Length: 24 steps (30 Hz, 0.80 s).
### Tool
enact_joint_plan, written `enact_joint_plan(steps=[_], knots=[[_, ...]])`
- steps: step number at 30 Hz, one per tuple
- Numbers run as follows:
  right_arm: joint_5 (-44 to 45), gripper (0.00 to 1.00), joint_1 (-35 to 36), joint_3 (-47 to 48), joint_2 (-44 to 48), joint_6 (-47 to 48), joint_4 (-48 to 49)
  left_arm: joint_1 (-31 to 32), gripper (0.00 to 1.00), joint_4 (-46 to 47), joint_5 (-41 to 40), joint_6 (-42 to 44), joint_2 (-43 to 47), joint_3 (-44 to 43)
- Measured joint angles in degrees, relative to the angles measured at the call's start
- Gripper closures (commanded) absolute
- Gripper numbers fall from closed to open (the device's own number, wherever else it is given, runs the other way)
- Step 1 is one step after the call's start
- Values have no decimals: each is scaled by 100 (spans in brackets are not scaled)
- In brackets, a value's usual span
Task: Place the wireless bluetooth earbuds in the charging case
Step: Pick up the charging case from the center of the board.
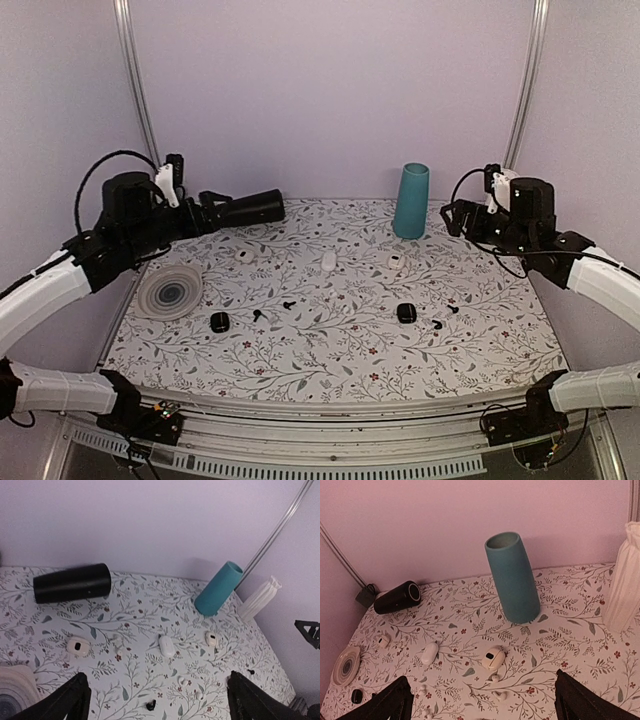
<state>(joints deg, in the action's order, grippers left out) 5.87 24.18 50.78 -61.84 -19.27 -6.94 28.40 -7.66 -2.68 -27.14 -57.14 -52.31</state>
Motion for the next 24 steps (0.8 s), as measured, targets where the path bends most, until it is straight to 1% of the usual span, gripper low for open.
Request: enact_joint_plan(steps=[3,6,8,10,16,19,22,24], knots=[[-271,1,177,-111,-249,-240,-382,459,4,48,22,-190,-634,225],[-337,1,588,-205,-522,-442,-634,1027,4,57,-111,-323,-1333,319],[-354,1,927,-313,-649,-605,-774,1349,4,125,-229,-411,-1735,310],[-409,0,1117,-431,-706,-769,-870,1587,4,227,-313,-514,-2022,306],[-588,4,1215,-828,-909,-1303,-1019,1735,4,782,-402,-699,-2455,245],[-627,6,1215,-857,-1108,-1486,-1086,1722,4,848,-415,-691,-2758,-133],[-623,8,1211,-798,-1322,-1609,-1091,1626,4,1051,-76,-675,-3091,-570],[-651,12,1154,-605,-1655,-1635,-1088,1506,4,1268,251,-654,-3309,-785]])
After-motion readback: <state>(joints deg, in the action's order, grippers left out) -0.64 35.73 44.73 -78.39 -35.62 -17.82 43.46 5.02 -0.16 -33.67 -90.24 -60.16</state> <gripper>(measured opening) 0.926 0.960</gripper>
